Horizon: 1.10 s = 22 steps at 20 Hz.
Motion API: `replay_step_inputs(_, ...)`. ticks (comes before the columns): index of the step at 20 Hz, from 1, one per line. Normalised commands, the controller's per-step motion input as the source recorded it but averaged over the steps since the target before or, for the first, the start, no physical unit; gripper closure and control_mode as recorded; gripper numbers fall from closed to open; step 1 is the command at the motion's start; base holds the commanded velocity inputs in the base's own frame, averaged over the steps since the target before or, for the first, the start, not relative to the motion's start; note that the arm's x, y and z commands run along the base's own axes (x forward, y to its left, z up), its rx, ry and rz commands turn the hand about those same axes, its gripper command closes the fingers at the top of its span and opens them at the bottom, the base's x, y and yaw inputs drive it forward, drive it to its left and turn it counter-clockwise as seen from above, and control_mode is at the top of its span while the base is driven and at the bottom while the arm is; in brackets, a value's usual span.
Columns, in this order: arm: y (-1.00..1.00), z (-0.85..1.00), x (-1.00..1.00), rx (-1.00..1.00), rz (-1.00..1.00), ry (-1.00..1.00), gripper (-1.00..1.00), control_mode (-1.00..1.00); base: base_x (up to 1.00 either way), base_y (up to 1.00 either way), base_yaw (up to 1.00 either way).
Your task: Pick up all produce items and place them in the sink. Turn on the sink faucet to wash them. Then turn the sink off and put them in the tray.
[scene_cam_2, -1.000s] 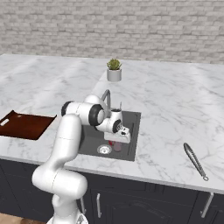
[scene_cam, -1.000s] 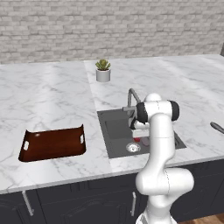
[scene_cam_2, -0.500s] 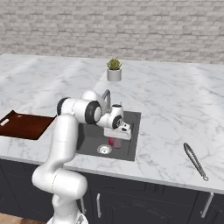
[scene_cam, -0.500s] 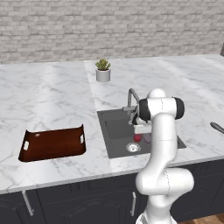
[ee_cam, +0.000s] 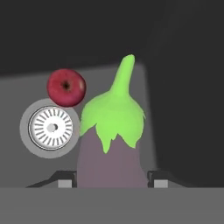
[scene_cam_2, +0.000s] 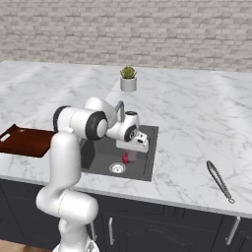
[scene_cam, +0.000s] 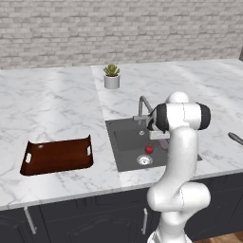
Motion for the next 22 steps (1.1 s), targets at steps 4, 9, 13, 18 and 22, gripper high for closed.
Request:
replay_step_inputs(4, -0.01, 0.62, -0.39, 0.01, 0.00, -0.11, 1.00, -1.00, 0.00, 0.00, 0.00)
replay_step_inputs(9, 0.00, 0.67, -0.36, 0.01, 0.00, -0.08, 1.00, -1.00, 0.00, 0.00, 0.00)
replay_step_inputs(13, 0.01, 0.67, -0.31, 0.01, 0.00, -0.03, 1.00, -1.00, 0.00, 0.00, 0.00)
replay_step_inputs(18, 0.09, 0.61, -0.29, 0.00, 0.00, 0.00, 1.00, -1.00, 0.00, 0.00, 0.00)
replay_step_inputs(22, 0.17, 0.48, -0.30, 0.01, 0.00, 0.00, 1.00, -1.00, 0.00, 0.00, 0.00)
